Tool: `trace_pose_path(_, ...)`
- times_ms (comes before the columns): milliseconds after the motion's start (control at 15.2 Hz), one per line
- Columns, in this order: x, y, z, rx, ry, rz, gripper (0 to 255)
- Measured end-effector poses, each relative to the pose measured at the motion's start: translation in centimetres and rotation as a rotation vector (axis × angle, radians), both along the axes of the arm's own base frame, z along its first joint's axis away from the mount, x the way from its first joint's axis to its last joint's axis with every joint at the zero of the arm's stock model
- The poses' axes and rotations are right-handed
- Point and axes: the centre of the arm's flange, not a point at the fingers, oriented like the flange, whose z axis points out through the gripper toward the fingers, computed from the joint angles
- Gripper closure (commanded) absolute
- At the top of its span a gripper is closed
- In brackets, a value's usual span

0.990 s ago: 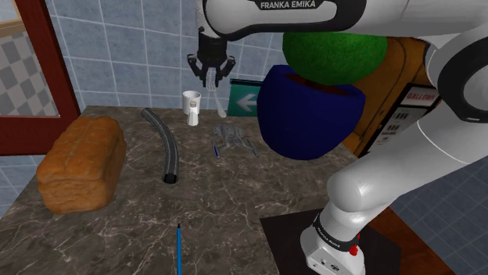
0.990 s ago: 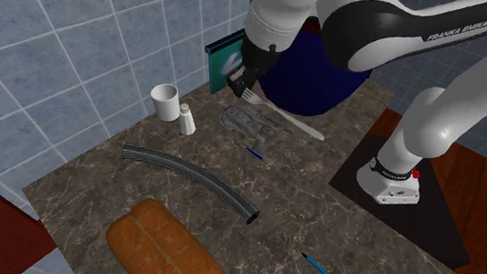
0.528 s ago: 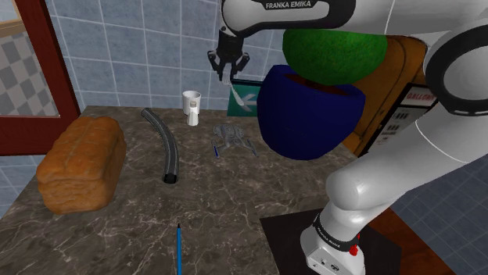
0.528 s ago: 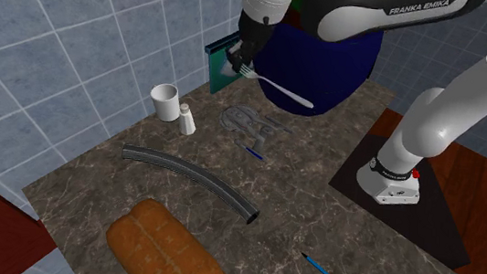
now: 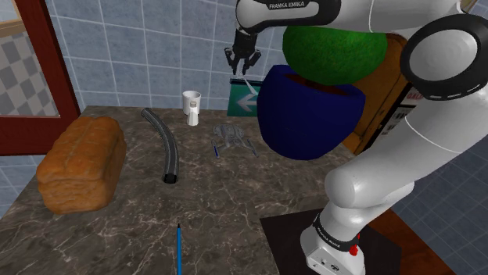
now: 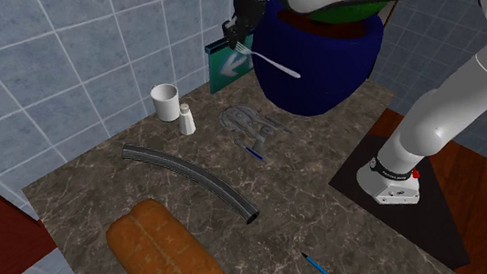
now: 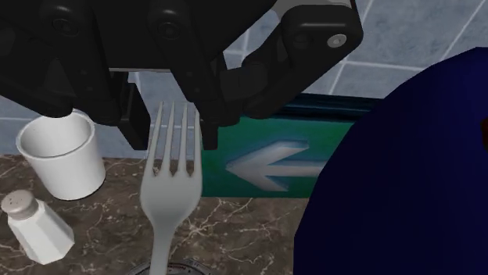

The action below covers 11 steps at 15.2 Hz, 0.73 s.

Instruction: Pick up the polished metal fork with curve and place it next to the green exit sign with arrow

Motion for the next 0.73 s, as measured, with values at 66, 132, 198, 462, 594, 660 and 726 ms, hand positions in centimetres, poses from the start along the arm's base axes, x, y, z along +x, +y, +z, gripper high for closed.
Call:
trace_pose_path(66,0.2,-1.2,0.1,0.000,0.000,0.000,255)
trace_pose_path(132,0.9,-2.4,0.0,0.000,-0.001,0.001,255)
trace_pose_path(198,1.0,-3.6,0.2,0.000,0.000,0.000,255)
trace_pose_path(462,2.1,-7.1,-0.7,0.000,0.000,0.000,255)
trace_pose_path(594,2.0,-7.2,-1.6,0.000,0.000,0.001,255)
trace_pose_path(660,1.9,-7.3,-2.1,0.000,0.000,0.001,255)
trace_pose_path(726,1.9,-7.1,-2.5,0.000,0.000,0.001,255)
